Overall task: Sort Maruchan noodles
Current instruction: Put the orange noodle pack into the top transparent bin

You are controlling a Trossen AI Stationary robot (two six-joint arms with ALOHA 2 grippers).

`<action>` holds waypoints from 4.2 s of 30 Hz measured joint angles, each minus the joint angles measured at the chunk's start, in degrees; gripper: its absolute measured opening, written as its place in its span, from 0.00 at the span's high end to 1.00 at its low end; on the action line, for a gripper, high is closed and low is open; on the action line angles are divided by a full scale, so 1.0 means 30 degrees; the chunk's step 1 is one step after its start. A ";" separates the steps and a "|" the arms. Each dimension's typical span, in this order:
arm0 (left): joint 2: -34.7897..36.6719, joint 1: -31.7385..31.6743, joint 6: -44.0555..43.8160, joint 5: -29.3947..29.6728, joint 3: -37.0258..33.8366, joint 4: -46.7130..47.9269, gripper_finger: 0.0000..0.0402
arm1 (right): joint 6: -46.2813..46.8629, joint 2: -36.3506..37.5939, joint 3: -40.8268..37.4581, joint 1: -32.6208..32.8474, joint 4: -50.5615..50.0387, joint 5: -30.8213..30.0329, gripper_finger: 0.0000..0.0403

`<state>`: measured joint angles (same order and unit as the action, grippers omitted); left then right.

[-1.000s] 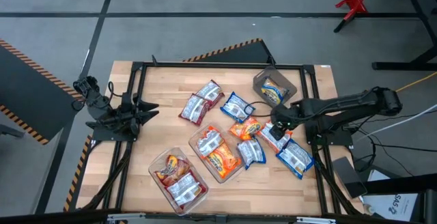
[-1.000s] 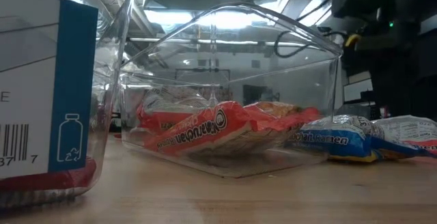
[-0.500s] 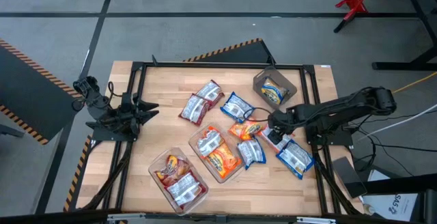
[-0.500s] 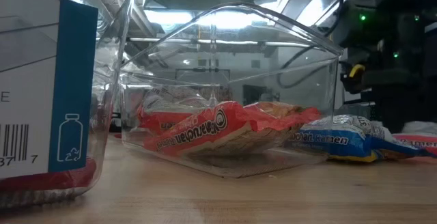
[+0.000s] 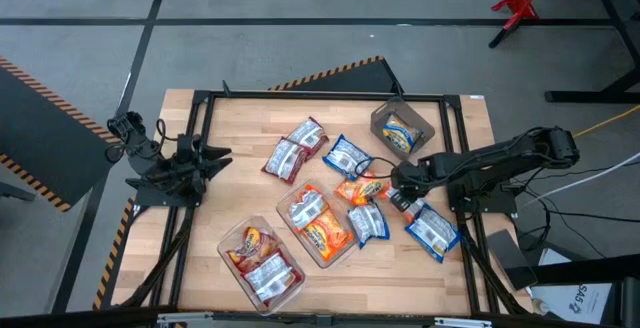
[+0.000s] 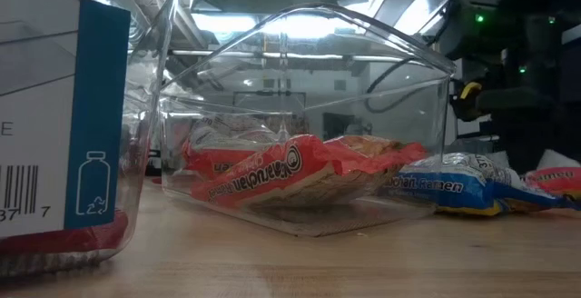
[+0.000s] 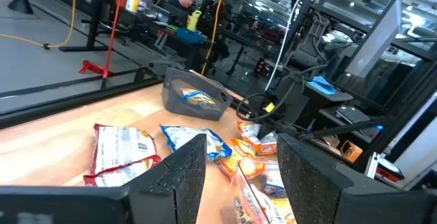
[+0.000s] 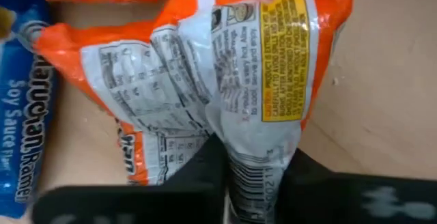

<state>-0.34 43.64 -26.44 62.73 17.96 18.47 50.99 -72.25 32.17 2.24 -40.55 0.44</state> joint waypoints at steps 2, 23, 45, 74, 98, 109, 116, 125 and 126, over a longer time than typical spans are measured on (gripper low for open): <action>-0.0007 0.0007 0.0007 0.0263 0.0000 -0.0003 0.57 | -0.0348 -0.0007 0.0333 0.0000 -0.0019 -0.0231 0.94; 0.0000 0.0007 0.0007 0.0192 0.0000 -0.0003 0.57 | -0.7438 -0.0015 1.0649 0.0096 -0.2858 -0.4329 0.93; 0.0000 0.0002 -0.0175 -0.0881 0.0000 -0.0030 0.57 | -1.8781 -0.3976 1.0862 0.2280 0.9639 -0.0170 0.92; -0.0002 0.0006 -0.0495 -0.0790 0.0000 0.0123 0.57 | -2.1254 -0.5540 1.0847 0.3191 1.0996 0.5964 0.92; -0.0007 0.0000 -0.0121 -0.0108 0.0000 0.0188 0.57 | -2.2228 -0.8153 1.0855 0.3118 0.8667 0.6640 0.92; -0.0007 -0.0001 -0.0124 -0.0077 0.0000 0.0186 0.57 | -2.2159 -0.8151 1.0855 0.3124 0.7843 0.6039 0.85; -0.0007 -0.0001 -0.0124 -0.0078 0.0000 0.0187 0.57 | -2.2026 -0.8138 1.0855 0.3126 0.7819 0.5861 0.69; -0.0007 0.0005 -0.0060 -0.0085 0.0000 0.0192 0.57 | -2.1579 -0.8112 1.2327 0.3126 0.8059 0.5800 0.62; -0.0006 -0.0001 -0.0012 -0.0085 0.0000 0.0193 0.57 | -2.1677 -0.8109 1.2523 0.3126 0.8196 0.5563 0.62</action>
<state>-0.36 43.64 -26.47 62.48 17.96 19.05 -14.04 -96.57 69.73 11.62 -15.96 17.13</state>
